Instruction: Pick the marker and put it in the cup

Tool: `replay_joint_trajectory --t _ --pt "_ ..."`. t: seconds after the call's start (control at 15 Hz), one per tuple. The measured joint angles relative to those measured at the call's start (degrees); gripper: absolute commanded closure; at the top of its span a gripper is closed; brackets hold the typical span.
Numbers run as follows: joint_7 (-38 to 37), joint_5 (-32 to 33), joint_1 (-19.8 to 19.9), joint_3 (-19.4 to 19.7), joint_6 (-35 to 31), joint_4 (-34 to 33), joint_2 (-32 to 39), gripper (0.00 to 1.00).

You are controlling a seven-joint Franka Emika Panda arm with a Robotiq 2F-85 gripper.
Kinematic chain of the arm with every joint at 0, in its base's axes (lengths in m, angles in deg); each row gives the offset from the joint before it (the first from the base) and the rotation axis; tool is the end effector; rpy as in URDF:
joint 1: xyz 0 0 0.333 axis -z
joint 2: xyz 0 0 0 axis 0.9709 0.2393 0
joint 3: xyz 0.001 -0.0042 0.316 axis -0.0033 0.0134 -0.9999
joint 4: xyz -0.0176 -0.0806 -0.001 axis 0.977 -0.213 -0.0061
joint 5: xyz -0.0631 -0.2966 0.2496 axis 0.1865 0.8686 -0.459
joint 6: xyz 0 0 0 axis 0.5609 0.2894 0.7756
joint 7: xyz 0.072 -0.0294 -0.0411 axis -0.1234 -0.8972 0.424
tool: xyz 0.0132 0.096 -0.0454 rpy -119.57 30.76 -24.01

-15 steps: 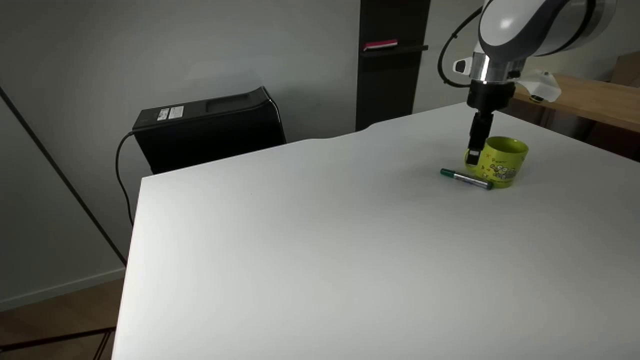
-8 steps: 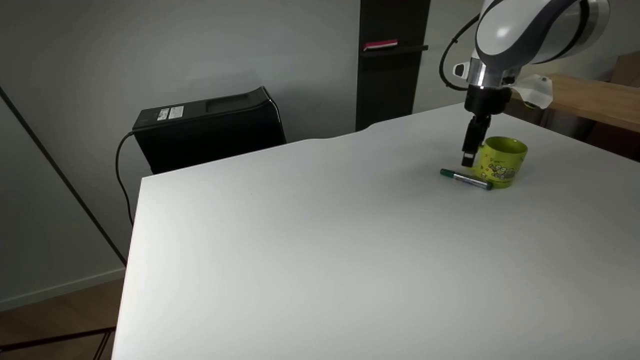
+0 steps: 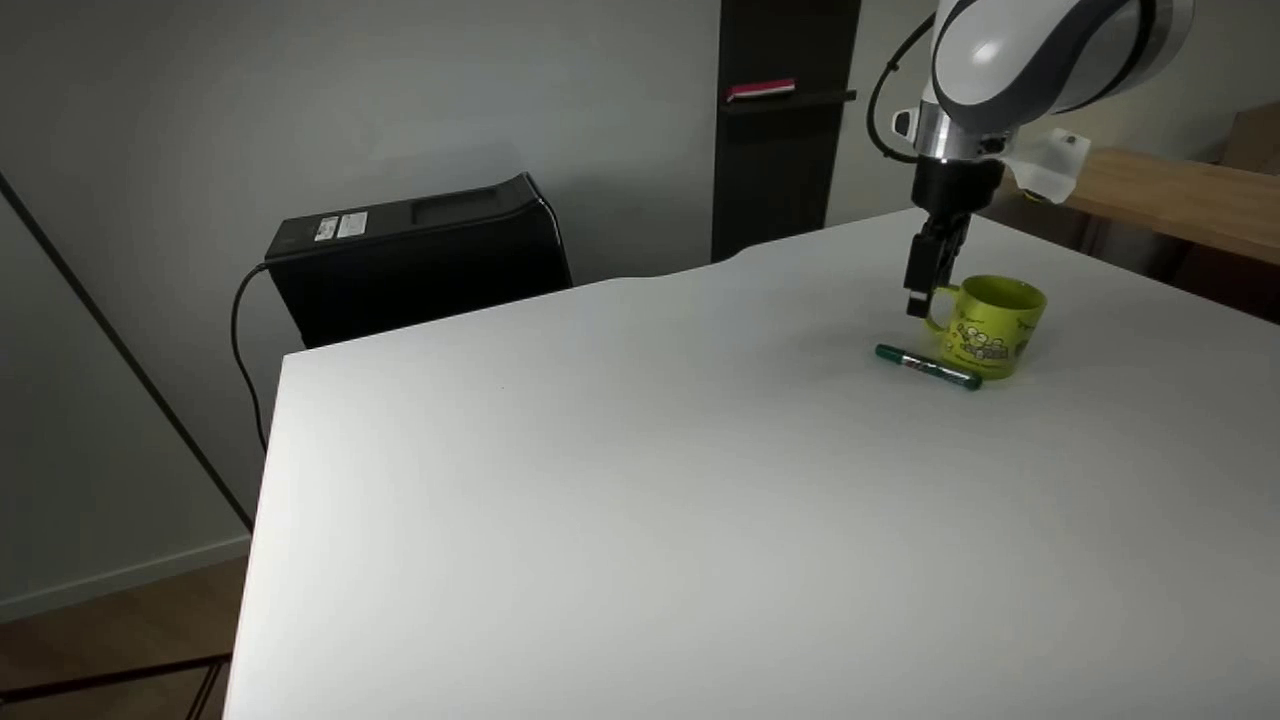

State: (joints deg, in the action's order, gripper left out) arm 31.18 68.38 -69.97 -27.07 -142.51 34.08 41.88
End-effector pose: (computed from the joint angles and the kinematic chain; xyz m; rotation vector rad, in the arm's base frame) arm 0.6740 -0.0640 0.1676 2.9854 0.7372 -0.0479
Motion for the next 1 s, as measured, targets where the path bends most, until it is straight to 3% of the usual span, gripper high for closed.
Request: replay_joint_trajectory --t 1.0 --pt "-3.2 5.4 -3.6 1.1 -0.7 4.3 0.1 0.0"
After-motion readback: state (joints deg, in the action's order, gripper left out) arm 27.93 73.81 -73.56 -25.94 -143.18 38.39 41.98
